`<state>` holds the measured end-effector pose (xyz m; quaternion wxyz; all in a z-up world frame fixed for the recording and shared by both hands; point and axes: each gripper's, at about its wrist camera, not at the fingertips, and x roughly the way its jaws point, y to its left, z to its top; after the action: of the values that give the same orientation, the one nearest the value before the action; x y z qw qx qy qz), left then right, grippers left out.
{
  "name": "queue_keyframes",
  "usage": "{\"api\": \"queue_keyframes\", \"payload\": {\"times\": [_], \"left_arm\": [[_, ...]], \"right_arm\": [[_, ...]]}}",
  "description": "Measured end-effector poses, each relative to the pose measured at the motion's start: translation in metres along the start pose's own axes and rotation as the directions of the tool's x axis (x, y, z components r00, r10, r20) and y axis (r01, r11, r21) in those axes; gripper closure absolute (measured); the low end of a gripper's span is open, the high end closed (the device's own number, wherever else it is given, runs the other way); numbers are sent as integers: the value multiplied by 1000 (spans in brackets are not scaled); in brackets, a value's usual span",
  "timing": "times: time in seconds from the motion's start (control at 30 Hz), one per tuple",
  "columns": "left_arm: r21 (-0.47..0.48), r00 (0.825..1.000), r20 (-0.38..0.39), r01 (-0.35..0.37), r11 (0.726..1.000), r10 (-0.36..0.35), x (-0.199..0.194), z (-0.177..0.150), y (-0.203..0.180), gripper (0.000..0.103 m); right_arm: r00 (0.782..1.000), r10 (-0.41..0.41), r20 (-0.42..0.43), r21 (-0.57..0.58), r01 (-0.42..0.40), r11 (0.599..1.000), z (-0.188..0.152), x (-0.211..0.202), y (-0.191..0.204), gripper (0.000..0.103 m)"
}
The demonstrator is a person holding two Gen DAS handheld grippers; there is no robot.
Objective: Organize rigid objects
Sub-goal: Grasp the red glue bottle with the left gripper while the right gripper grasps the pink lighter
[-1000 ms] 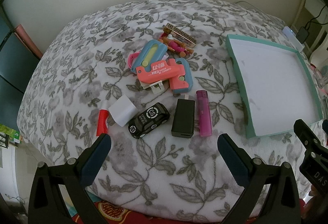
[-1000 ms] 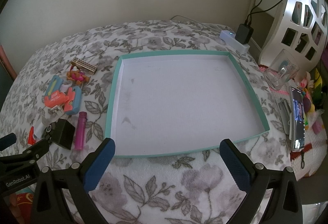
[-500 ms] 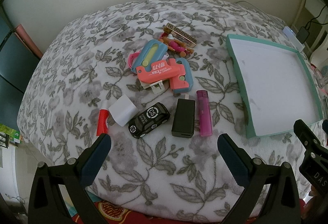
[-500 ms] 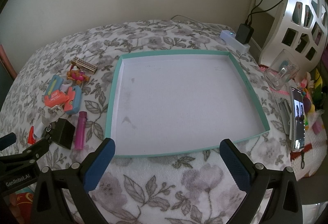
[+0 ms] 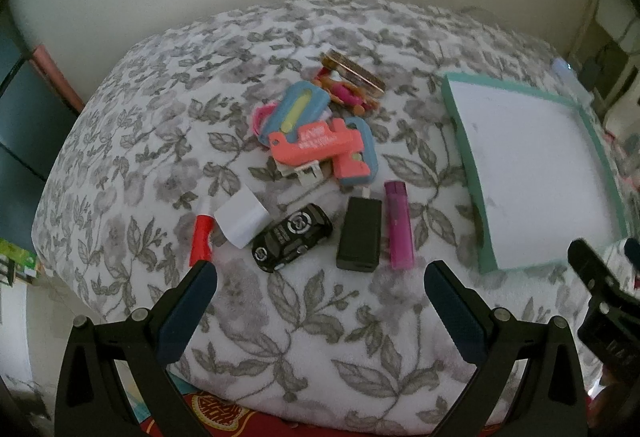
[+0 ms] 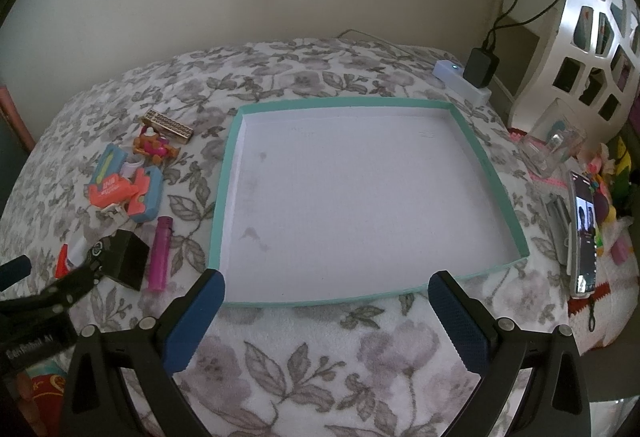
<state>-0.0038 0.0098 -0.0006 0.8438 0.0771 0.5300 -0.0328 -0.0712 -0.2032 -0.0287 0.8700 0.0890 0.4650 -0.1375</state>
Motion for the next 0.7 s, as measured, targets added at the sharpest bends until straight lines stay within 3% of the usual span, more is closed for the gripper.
{"api": "queue_keyframes", "payload": {"times": [0.17,0.4,0.6,0.7], "left_arm": [[-155,999,37,11,988,-5,-3,10,37,0],[-363,1000,4,-19,932,22,19,19,106,0],[-430,995,-99,-48,902,6,51,17,136,0],[-429,991,-135,-73,900,16,61,15,140,0]], "right_arm": [[997,79,12,1,-79,997,5,0,16,0],[988,154,-22,-100,-155,983,20,8,68,0],[978,193,-75,-137,-202,970,26,27,108,0],[974,196,-110,-144,-211,967,23,41,122,0]]}}
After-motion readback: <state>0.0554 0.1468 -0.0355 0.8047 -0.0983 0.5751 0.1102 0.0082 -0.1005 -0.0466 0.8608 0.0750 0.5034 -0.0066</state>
